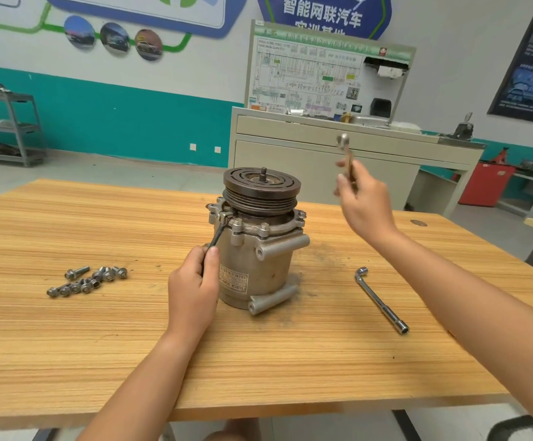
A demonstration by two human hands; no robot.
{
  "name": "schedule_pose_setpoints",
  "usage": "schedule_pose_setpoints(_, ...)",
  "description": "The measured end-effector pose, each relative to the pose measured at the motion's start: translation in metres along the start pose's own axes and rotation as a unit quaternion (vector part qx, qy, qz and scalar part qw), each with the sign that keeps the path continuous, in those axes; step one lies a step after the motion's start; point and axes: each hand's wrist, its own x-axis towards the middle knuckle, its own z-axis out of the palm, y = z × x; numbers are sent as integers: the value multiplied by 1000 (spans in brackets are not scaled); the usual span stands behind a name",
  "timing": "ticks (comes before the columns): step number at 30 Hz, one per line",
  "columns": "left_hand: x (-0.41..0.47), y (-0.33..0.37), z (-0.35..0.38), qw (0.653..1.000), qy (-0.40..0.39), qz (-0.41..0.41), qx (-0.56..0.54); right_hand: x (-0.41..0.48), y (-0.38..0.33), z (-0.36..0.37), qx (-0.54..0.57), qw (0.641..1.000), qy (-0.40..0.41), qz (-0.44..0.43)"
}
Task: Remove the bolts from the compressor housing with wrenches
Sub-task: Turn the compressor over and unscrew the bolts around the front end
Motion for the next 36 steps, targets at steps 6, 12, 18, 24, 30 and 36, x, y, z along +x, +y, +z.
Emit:
schedule_pose_setpoints(6, 0, 2, 0, 1000, -1, -2, -3, -35, -28, -54, -278, 947, -136, -89)
schedule_pose_setpoints(12, 0, 2, -1, 1000, -7, -5, -3, -49, -54, -42, -452, 867, -202, -53)
schedule_pose_setpoints(18, -1, 5, -1, 1000, -8, -4, -5, -40, -76, -34, -488, 833, -257, -44)
schedule_pose_setpoints(24, -1, 6, -2, 1000, -15, -9, -3, -42, -84, -26, -530, 791, -291, -93)
schedule_pose_setpoints(30, -1, 6, -2, 1000, -19, -4, -5, -9, -29, -47, -484, 816, -266, -170)
schedule_pose_setpoints(36, 0, 4, -2, 1000, -13, -3, -7, 22, 6, -7, -444, 843, -232, -197)
